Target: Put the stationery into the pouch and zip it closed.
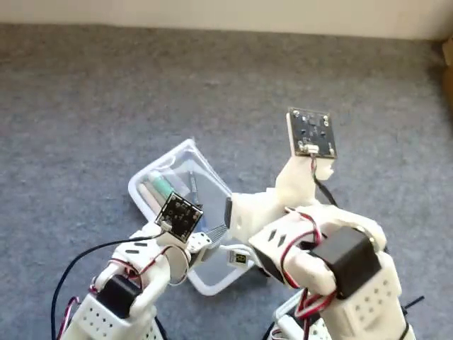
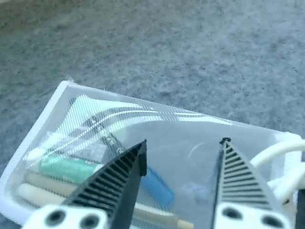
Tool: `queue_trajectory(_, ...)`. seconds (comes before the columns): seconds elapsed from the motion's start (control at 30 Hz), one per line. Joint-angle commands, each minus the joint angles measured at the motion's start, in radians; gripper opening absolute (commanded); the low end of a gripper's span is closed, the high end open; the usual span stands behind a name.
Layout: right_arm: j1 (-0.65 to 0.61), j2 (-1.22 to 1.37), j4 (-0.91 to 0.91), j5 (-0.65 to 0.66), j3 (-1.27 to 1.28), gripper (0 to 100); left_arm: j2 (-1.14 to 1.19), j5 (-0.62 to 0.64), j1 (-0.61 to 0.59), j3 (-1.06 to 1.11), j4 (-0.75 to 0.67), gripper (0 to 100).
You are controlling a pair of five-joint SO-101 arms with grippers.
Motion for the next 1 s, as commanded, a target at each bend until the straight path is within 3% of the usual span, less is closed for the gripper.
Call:
queue_trajectory(0.0, -0.010, -0.018, 0.028, 0.009, -0.054, 42.2, -0.013, -0.009, -0.012, -0.033, 0.000, 23)
queue_trajectory(0.1, 0.021, -0.018, 0.058, 0.043, -0.028, 42.2, -0.015, 0.002, -0.087, -0.101, 0.026, 23)
queue_trajectory(0.23, 0.153, -0.018, 0.059, 0.107, 0.062, 42.2, -0.016, 0.087, -0.154, -0.226, 0.109, 23)
queue_trajectory(0.37, 0.242, -0.018, 0.059, 0.180, 0.153, 42.1, -0.019, 0.084, -0.168, -0.300, 0.173, 23)
queue_trajectory(0.5, 0.314, -0.018, 0.059, 0.230, 0.205, 40.6, -0.019, 0.083, -0.292, -0.352, 0.183, 23)
queue_trajectory(0.73, 0.381, -0.018, -0.051, 0.353, 0.291, 16.8, -0.019, 0.083, -0.581, -0.394, 0.186, 23)
queue_trajectory(0.87, 0.429, -0.018, -0.163, 0.437, 0.398, 6.3, -0.019, 0.080, -0.685, -0.383, 0.233, 23)
queue_trajectory(0.97, 0.456, -0.018, -0.237, 0.493, 0.487, 0.6, -0.019, -0.002, -0.727, -0.378, 0.290, 19)
